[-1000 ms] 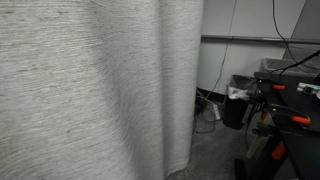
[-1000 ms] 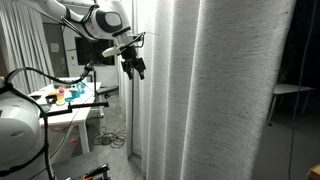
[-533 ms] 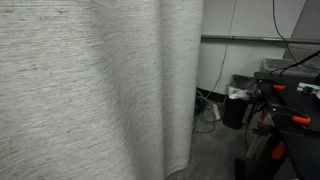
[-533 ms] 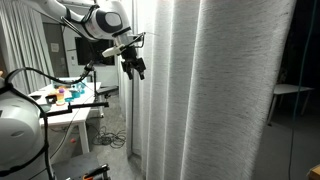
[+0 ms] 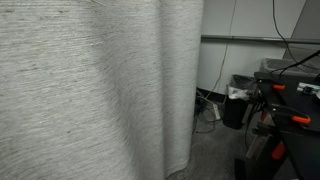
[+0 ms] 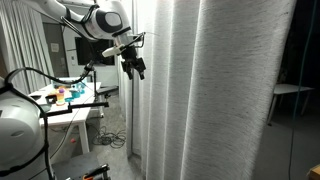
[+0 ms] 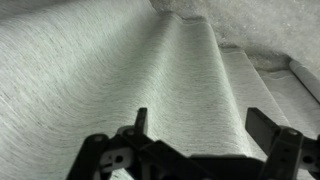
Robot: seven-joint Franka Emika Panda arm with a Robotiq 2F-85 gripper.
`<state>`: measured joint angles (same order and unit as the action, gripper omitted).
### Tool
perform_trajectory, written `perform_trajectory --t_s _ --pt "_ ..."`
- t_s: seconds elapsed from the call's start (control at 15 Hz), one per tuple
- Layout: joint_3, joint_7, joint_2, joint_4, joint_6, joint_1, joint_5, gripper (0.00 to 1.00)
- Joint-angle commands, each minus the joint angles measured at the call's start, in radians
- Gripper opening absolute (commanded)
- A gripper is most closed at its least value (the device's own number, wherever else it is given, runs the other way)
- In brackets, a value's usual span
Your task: Open the curtain to the left then close it to the right
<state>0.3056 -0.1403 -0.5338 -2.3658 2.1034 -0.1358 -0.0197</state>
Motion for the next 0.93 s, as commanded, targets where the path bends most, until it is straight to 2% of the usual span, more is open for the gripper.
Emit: perform_trajectory --t_s 0.0,0.33,0.87 --pt "-0.018 -0.01 0.004 0.002 -0.002 -0.022 -0.013 1.0" --pt "-0.027 -0.023 -0.009 -0.012 -0.008 0.0 -0.055 1.0" --pt "-0.086 -0.082 -0.063 -0.051 -0.059 0.072 -0.147 1.0"
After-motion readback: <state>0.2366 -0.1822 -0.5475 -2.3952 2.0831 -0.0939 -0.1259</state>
